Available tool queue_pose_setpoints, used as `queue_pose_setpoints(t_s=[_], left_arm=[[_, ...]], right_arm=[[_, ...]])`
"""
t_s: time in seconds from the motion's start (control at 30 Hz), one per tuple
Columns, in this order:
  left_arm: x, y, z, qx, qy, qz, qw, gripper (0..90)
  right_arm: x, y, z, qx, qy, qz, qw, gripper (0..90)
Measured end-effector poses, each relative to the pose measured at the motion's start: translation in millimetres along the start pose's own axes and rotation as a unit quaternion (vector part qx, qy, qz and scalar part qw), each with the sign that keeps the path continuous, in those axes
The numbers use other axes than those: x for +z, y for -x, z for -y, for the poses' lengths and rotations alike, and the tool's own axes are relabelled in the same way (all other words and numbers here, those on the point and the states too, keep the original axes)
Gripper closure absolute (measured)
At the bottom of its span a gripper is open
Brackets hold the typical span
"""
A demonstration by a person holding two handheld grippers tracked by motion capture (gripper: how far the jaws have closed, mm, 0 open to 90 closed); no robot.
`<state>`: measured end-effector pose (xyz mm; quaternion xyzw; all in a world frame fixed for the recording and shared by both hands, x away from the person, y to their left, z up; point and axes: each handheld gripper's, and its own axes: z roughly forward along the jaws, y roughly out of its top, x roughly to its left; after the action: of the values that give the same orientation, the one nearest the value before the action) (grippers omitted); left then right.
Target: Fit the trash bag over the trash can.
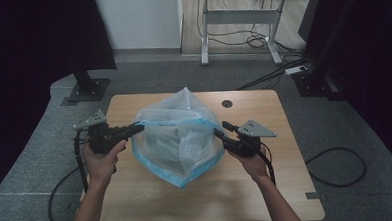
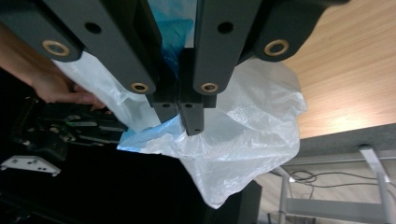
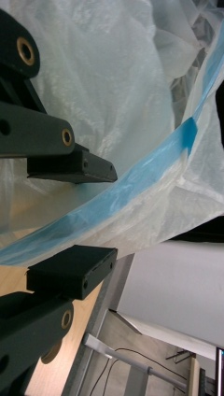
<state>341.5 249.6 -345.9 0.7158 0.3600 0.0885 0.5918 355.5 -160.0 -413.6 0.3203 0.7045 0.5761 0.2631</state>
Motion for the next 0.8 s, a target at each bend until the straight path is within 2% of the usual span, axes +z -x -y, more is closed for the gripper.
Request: queue_pose_setpoints(t_s=[0.2,0.43,0.5,0.6,0.7,0.8], left_arm=[[3.6,5.3,-6.2,0.006,-0.001,0.004,1.0,89.1],[5.0,5.5,-5.8,0.005,-0.003,0.004,1.0,89.1],[4.5,5.8,-6.1,0.005,-0.003,0.004,1.0,89.1],[2.3,5.3,-6.8,0.006,-0.002,0.003,1.0,89.1],[0.0,3.3,-6.9,0.007,-0.001,-0.001,1.0,89.1],[-0.4,-1.3,-7.2,0.003,-0.002,-0.002,1.0,89.1]], right_arm=[[-0.9,-4.7,-6.3,0.0,0.018,-0.008,0.9998,54.1],[8.6,-15.6,-14.5,-0.009,0.018,-0.016,0.9997,55.6],[12.9,-15.4,-16.2,-0.004,0.015,-0.013,0.9998,61.0],[16.5,-12.6,-18.3,0.007,0.012,-0.001,0.9999,74.4],[16.9,-7.8,-18.8,0.015,0.005,0.007,0.9999,81.3],[16.6,-3.8,-20.1,0.01,0.006,0.014,0.9998,87.6]])
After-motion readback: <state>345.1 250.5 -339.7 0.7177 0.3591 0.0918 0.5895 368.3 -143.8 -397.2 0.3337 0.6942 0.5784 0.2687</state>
